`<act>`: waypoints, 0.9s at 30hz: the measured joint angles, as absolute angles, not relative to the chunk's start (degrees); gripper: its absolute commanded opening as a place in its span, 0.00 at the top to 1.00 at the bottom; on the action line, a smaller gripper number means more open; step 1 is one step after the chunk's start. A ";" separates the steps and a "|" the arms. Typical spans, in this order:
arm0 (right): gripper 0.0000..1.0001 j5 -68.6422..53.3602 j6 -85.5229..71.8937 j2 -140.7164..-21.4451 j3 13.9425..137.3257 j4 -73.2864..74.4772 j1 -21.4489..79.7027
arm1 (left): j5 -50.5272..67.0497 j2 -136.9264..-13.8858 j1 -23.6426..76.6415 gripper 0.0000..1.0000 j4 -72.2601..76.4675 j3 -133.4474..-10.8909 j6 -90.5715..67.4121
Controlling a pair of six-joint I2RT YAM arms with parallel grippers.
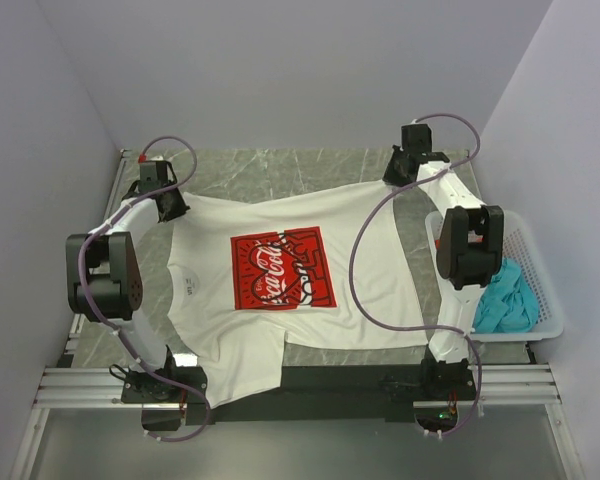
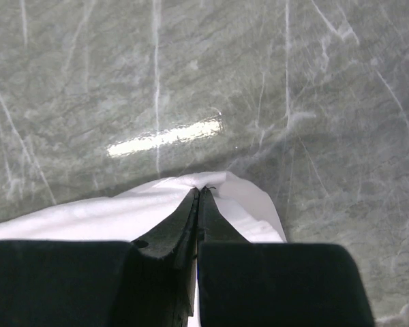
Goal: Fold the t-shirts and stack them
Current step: Fold the tshirt
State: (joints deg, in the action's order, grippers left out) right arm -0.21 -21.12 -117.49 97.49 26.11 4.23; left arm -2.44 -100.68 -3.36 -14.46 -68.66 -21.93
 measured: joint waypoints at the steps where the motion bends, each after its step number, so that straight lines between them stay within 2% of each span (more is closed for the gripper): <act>1: 1.00 -0.38 -21.06 -117.14 97.49 26.09 4.23 | -2.46 -100.77 -3.36 0.88 -14.31 -68.66 -21.89; 2: 1.00 -0.73 -20.93 -116.92 97.49 26.09 4.23 | -2.50 -100.95 -3.36 0.80 -14.04 -68.64 -22.00; 5: 1.00 -1.48 -20.47 -116.81 97.49 26.09 4.23 | -2.94 -101.54 -3.53 0.66 -12.64 -68.05 -22.22; 10: 1.00 -2.87 -19.81 -116.84 97.49 26.09 4.23 | -3.38 -103.04 -4.80 0.57 -10.59 -67.40 -23.11; 11: 1.00 -3.07 -19.77 -116.86 97.49 26.13 4.23 | -3.44 -103.33 -4.97 0.52 -10.24 -67.40 -23.20; 13: 1.00 -3.55 -19.62 -116.92 97.49 26.11 4.23 | -3.49 -103.90 -5.41 0.47 -9.43 -67.42 -23.27; 21: 1.00 -4.78 -19.40 -117.80 97.49 26.11 4.21 | -1.26 -109.49 -5.54 0.44 -7.51 -69.76 -23.11; 27: 1.00 -5.39 -19.20 -118.17 97.49 26.11 4.21 | 0.34 -111.98 -5.56 0.47 -6.83 -71.37 -22.41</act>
